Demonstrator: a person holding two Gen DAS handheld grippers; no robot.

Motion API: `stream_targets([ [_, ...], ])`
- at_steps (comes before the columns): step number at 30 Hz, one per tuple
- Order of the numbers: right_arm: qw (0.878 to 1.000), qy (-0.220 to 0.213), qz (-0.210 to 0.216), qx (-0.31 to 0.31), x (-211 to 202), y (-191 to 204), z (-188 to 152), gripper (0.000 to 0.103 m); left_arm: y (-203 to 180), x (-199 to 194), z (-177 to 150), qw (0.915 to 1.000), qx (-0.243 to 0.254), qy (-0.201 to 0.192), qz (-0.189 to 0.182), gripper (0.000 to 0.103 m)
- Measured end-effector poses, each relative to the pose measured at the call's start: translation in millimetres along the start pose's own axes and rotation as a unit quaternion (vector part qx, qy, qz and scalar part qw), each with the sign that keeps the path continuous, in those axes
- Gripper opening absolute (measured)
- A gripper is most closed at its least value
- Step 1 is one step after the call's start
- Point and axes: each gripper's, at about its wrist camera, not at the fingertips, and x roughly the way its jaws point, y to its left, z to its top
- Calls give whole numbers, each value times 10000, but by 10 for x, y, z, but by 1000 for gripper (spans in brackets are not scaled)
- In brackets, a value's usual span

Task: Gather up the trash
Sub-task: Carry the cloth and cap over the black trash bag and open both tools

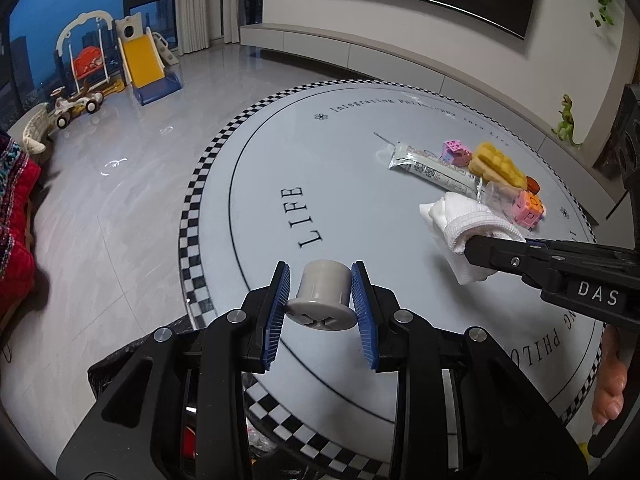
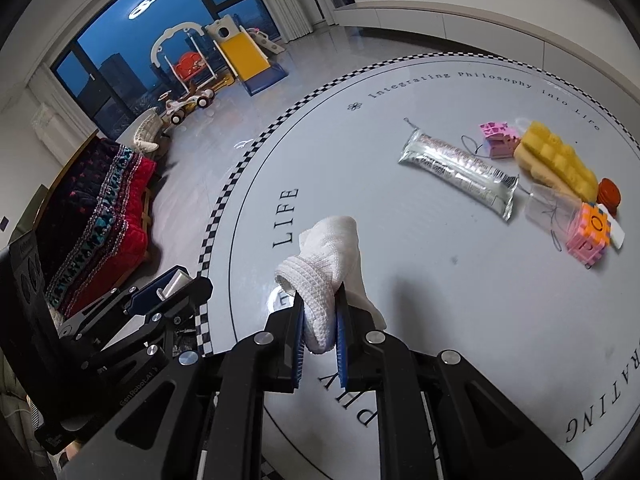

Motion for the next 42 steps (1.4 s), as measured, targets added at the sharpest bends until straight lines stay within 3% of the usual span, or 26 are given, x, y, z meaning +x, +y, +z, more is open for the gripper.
stream_targets([
  [16,9933,506,613,-839,291,1076,-731,14,761,-518,-910,9967,-653,47,476,32],
  [25,9778,1161,760,-1568,696,1717,-1229,14,1253,-584,-1371,9886,-1148,354,905,32],
  [28,9702,1554,781,-1689,898,1832,-1344,20,1431,-603,-1501,9839,-1350,487,1069,32],
  [30,9667,1771,737,-1695,1014,1879,-1402,47,1549,-588,-1580,9787,-1516,699,1196,54],
  [31,9669,1781,685,-1695,1043,1891,-1425,49,1608,-580,-1617,9743,-1631,785,1340,95],
  [33,9659,1825,650,-1721,1082,1901,-1455,50,1710,-602,-1685,9678,-1811,743,1585,97],
  [36,9663,1826,624,-1707,1088,1903,-1464,50,1840,-597,-1772,9624,-2019,830,1615,97],
  [42,9682,1755,639,-1664,1060,1809,-1447,50,1856,-565,-1793,9633,-1986,888,1574,97],
])
